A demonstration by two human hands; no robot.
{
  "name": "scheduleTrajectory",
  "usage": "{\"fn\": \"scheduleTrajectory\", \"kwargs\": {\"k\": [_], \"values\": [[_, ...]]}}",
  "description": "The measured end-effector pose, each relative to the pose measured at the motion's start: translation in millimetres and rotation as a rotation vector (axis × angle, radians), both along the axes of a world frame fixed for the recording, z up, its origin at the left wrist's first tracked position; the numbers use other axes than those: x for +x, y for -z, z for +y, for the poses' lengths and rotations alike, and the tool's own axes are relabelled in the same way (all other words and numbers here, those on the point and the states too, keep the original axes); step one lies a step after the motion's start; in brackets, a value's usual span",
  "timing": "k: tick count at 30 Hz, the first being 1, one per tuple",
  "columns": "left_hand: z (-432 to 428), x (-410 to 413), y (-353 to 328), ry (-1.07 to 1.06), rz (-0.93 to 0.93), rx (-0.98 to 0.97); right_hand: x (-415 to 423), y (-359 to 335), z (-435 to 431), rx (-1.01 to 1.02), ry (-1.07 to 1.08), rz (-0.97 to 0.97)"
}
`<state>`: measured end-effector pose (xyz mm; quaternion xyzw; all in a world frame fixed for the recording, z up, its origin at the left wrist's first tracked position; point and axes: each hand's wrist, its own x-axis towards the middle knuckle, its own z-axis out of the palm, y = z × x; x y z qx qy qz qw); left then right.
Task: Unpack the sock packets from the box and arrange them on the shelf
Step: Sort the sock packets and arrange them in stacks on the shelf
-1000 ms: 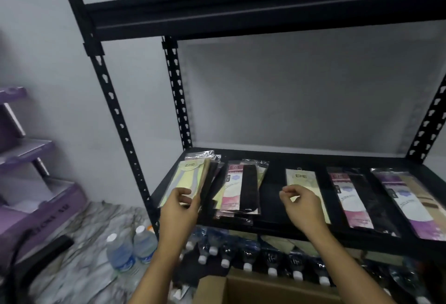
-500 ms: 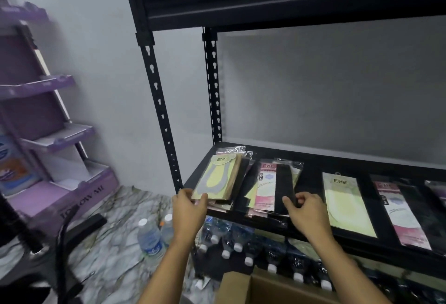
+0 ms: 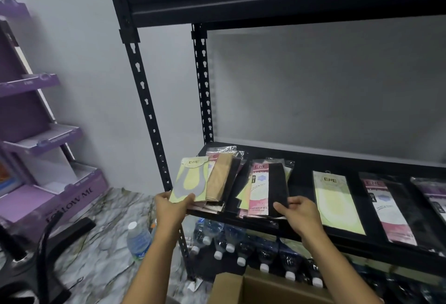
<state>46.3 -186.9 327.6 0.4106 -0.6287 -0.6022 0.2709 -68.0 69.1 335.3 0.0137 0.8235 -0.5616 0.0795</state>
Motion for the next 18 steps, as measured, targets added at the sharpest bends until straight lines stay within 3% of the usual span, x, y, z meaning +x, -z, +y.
{"fn": "scheduleTrajectory", "kwargs": {"k": [7, 18], "values": [[7.2, 12.3, -3.6, -0.031, 0.301, 0.194, 12.2, -12.6, 11.3, -0.252, 0.008, 0.032], [94.0, 30.8, -24.4, 0.091, 0.618, 0.271, 54.3, -36.9, 49.0, -0.558, 0.075, 0.183]]}}
